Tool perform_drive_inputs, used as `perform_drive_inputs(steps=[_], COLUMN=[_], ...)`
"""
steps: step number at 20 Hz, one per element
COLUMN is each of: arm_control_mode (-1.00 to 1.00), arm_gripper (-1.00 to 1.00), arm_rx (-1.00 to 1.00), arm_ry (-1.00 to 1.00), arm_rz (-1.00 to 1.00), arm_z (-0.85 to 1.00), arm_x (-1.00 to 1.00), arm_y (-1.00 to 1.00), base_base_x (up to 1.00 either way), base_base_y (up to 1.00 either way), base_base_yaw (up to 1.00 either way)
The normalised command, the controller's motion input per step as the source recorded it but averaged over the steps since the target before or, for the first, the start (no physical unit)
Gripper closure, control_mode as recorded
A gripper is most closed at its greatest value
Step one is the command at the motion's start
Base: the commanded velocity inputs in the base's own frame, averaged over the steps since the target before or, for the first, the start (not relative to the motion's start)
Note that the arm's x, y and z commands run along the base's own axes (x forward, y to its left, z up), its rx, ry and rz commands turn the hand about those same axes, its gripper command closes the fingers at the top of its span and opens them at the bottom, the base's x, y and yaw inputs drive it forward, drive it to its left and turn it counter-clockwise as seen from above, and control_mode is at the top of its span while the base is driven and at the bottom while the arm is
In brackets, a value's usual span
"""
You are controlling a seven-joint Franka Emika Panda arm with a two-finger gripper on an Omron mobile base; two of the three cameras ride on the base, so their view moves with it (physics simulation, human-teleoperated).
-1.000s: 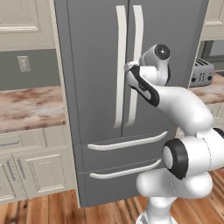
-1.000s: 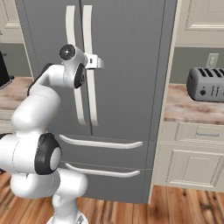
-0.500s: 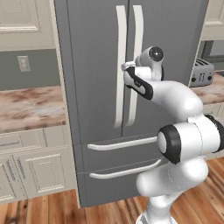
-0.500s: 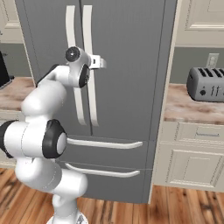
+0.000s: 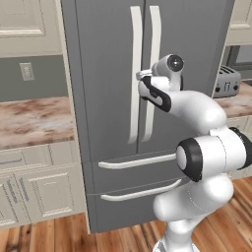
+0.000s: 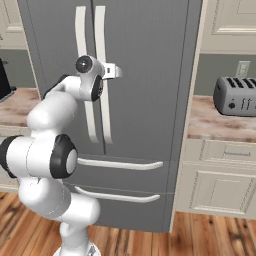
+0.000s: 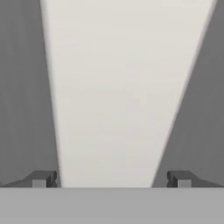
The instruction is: Move the hot dog bun to the plate on the dining table and place the condiment next to that plate. Then navigate to the fridge and take the sausage and place it on the plate as well.
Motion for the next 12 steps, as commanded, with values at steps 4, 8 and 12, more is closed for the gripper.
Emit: perform_drive_inputs(steps=[4, 8, 12], arm_control_mode=[-1.0, -1.0, -1.0], arm_gripper=[1.0, 1.0, 1.0], arm_rx=[0.0, 0.0, -0.01], arm_ry=[0.0, 0.0, 0.06], arm_rz=[0.0, 0.0, 0.0], arm_z=[-0.25, -0.25, -0.18], arm_x=[0.51, 0.53, 0.35], arm_y=[0.12, 0.14, 0.15], base_base_x=[0.0, 0.0, 0.0], base_base_y=[0.0, 0.0, 0.0], base_base_yaw=[0.0, 0.0, 0.0])
